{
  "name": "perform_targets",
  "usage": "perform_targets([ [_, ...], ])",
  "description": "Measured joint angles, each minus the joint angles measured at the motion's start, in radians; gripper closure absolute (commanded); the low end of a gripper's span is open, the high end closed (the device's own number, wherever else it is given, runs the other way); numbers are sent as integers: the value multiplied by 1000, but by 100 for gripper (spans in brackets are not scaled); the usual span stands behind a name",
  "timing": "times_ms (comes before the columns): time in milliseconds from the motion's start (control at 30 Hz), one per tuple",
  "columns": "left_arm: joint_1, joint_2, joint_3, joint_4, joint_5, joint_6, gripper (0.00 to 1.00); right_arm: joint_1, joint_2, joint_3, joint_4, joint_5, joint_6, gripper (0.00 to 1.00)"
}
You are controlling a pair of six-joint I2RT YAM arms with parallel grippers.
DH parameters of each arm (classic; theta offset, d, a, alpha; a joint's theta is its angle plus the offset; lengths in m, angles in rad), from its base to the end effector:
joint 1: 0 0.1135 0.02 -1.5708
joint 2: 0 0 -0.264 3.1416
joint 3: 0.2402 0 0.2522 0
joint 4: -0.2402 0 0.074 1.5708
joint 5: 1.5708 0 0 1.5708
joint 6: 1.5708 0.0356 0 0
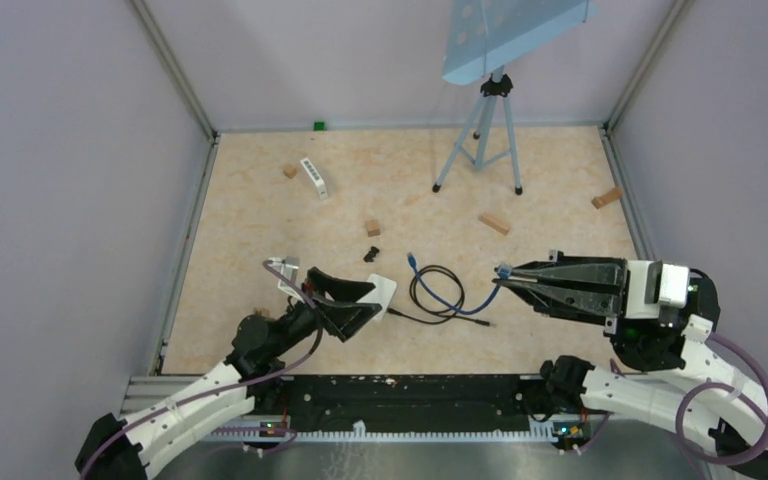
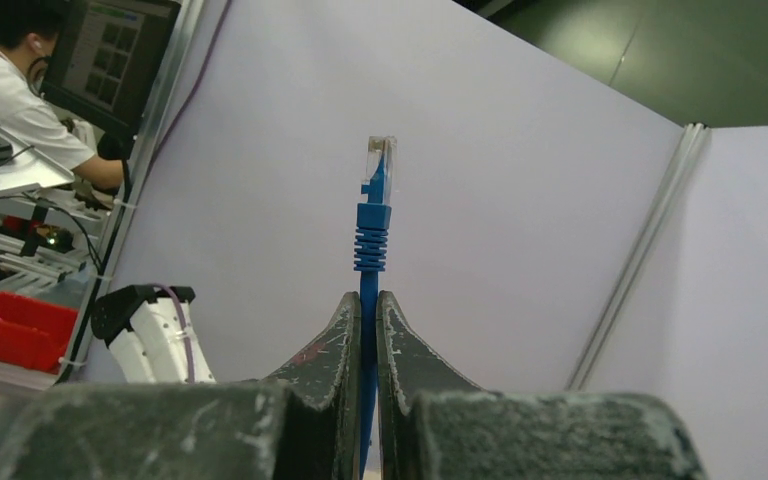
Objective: Insert the plug into the switch port
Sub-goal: Insert the connector into the switch port.
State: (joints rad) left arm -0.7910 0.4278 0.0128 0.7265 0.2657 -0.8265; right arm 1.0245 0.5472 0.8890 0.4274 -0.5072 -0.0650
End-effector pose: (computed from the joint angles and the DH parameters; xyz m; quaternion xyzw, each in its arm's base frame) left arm 0.0857 -0.0999 0.2124 0.0967 0.5855 -0.6334 0.4967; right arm 0.0272 0.0780 0.4626 -0.3933 0.2033 0.4982 0.7455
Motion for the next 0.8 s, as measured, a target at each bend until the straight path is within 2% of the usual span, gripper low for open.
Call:
perform_targets([
  [233, 0, 210, 6, 266, -55, -134, 1, 0, 77, -37, 202, -49, 55, 100],
  [467, -3, 436, 100, 386, -35, -252, 1, 0, 177, -39, 352, -77, 95, 100],
  [800, -5, 488, 134, 492, -76, -303, 2, 0, 174, -53, 462, -124, 188, 100],
])
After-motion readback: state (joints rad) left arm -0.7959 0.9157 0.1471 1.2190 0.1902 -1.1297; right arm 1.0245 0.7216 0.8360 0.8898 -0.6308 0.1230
